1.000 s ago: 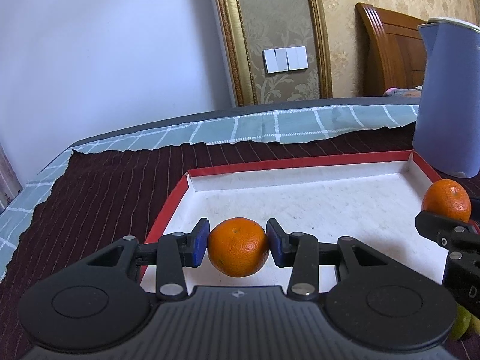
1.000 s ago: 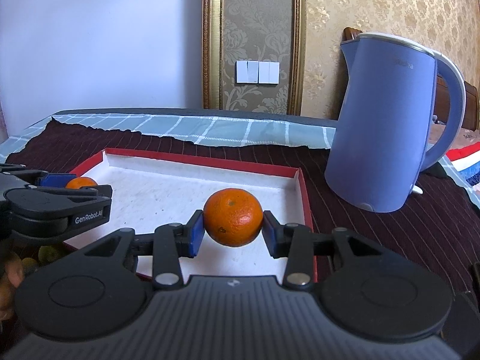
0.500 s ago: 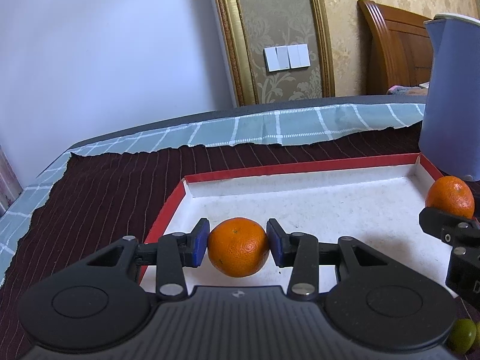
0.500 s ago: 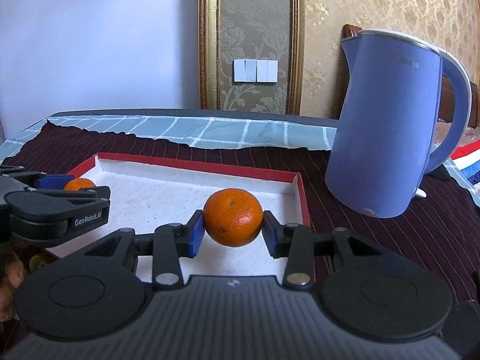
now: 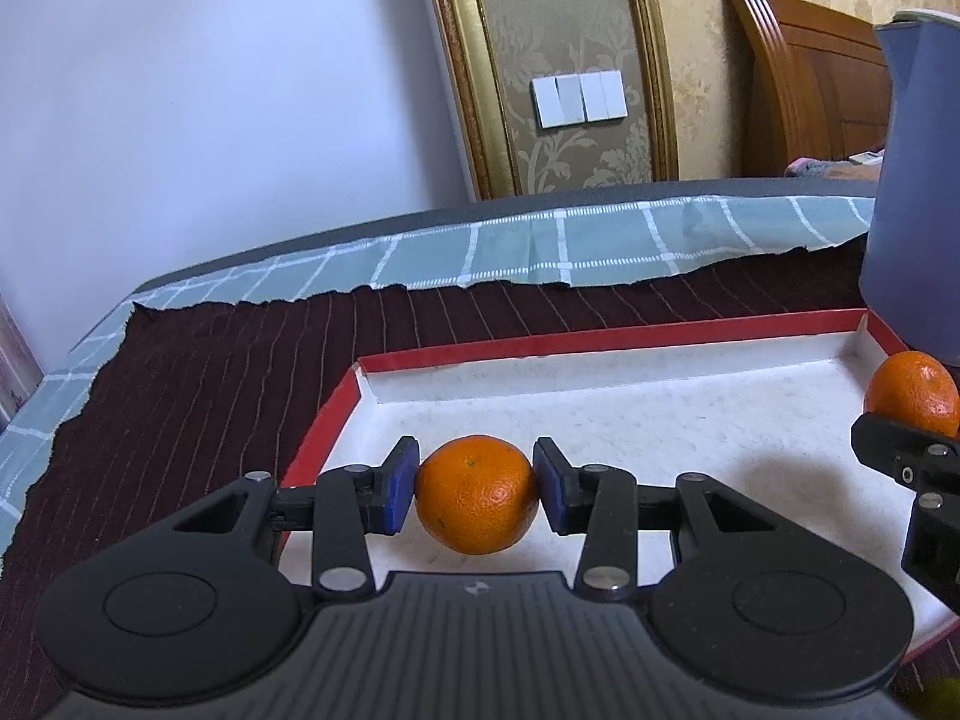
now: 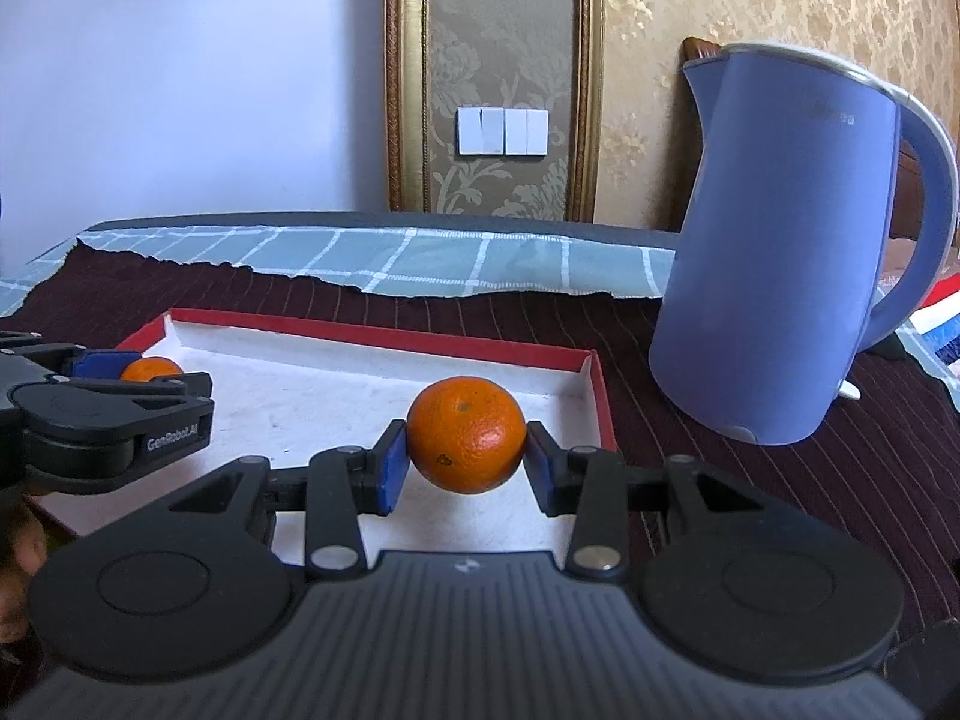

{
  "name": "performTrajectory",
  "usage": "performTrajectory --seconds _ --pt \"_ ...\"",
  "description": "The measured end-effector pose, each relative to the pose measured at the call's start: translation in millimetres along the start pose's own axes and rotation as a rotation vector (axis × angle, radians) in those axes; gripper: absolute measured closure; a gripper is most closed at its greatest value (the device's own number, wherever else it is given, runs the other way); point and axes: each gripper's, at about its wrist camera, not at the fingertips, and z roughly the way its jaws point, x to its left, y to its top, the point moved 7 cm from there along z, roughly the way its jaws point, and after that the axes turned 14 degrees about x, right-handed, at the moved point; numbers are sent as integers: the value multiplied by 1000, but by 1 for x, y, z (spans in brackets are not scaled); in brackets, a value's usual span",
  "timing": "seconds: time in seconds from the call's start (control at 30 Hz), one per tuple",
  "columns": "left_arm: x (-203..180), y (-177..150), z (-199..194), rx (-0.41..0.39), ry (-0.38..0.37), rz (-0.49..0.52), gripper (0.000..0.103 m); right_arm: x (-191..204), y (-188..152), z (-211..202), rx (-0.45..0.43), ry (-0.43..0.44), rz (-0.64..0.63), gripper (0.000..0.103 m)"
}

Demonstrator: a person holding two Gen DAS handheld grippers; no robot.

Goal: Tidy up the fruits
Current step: 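Lower both oranges into the tray and open both tools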

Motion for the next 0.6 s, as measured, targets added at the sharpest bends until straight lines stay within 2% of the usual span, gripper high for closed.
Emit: performTrajectory --seconds 0.6 --pt "3 16 27 40 23 -19 62 -9 15 33 57 -40 18 64"
